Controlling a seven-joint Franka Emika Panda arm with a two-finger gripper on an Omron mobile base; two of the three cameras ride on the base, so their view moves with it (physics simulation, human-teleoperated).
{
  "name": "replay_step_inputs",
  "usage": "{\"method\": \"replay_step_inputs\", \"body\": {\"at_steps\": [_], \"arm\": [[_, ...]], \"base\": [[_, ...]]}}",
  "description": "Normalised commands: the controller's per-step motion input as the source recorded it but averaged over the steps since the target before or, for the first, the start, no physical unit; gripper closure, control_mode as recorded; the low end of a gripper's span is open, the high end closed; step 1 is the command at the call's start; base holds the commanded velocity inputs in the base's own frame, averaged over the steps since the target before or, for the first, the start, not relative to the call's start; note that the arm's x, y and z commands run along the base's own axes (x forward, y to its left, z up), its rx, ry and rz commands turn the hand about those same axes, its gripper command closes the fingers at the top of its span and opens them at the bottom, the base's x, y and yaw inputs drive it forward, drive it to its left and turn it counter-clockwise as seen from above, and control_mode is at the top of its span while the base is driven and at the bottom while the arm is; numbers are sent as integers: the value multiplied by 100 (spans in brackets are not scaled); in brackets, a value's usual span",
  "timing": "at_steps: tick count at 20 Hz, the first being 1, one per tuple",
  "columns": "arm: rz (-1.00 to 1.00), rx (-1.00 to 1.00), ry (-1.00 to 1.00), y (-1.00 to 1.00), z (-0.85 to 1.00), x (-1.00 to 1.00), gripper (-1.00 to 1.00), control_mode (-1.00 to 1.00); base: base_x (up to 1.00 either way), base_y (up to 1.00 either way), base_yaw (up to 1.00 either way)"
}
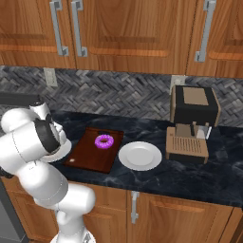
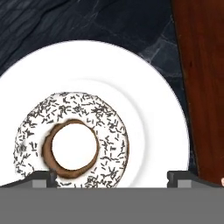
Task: Move the dessert items from the plates to the tray.
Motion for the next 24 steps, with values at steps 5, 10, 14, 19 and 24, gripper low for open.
{"method": "replay_step_inputs", "body": {"at_steps": [5,10,14,19,24], "arm": [[0,0,0,0,-14,5,-100,-100],[0,0,0,0,-20,7,-100,-100],[0,0,0,0,-12,13,-100,-100],[1,0,0,0,-14,7,-100,-100],[1,0,0,0,-19,3,-100,-100]], "base": [[0,0,0],[0,0,0],[0,0,0],[0,0,0],[0,0,0]]}}
